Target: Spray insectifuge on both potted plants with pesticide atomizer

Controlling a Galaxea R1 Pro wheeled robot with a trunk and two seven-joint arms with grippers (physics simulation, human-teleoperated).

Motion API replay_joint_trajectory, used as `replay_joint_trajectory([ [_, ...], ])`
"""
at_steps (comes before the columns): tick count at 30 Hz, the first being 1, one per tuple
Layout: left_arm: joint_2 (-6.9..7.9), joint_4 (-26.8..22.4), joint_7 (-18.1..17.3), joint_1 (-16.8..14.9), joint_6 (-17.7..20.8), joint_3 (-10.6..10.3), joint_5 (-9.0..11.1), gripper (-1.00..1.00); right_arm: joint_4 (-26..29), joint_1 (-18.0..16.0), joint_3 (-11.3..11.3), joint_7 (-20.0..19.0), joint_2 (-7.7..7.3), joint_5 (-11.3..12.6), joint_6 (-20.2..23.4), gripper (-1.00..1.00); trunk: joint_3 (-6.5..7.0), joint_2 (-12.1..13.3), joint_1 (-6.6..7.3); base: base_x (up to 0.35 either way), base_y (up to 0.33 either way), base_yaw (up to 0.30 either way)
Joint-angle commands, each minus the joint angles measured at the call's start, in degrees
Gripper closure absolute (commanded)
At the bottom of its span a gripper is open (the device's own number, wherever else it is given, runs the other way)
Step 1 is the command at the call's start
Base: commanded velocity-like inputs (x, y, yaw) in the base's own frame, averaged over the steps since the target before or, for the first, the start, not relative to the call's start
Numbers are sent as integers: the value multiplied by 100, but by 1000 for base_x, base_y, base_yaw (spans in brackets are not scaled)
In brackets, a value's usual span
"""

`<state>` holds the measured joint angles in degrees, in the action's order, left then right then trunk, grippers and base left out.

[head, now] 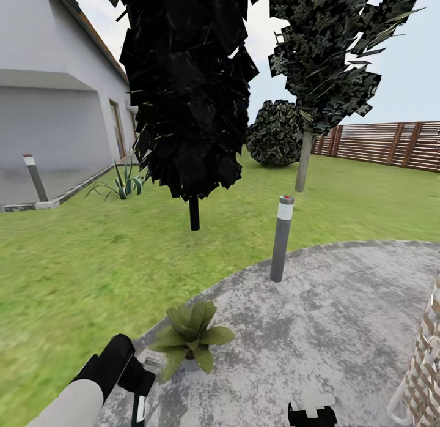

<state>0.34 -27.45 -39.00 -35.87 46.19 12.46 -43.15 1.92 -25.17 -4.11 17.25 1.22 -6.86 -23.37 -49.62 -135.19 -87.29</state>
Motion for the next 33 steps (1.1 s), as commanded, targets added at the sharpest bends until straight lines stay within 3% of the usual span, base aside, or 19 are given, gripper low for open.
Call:
replay_joint_trajectory([
  [1,70,11,-55,3,30,39,-18,100,-8,-5,-37,54,3,-44,8,-100,-5,-3,1,0,0,-173],
  [18,19,51,-62,17,13,20,-3,100,-8,-5,-37,52,24,-44,8,-100,-11,-3,1,124,-26,-25],
  [33,34,27,-55,381,-5,26,-13,100,-8,-5,-37,52,45,-44,8,-100,-123,-3,1,4,-1,-157],
])
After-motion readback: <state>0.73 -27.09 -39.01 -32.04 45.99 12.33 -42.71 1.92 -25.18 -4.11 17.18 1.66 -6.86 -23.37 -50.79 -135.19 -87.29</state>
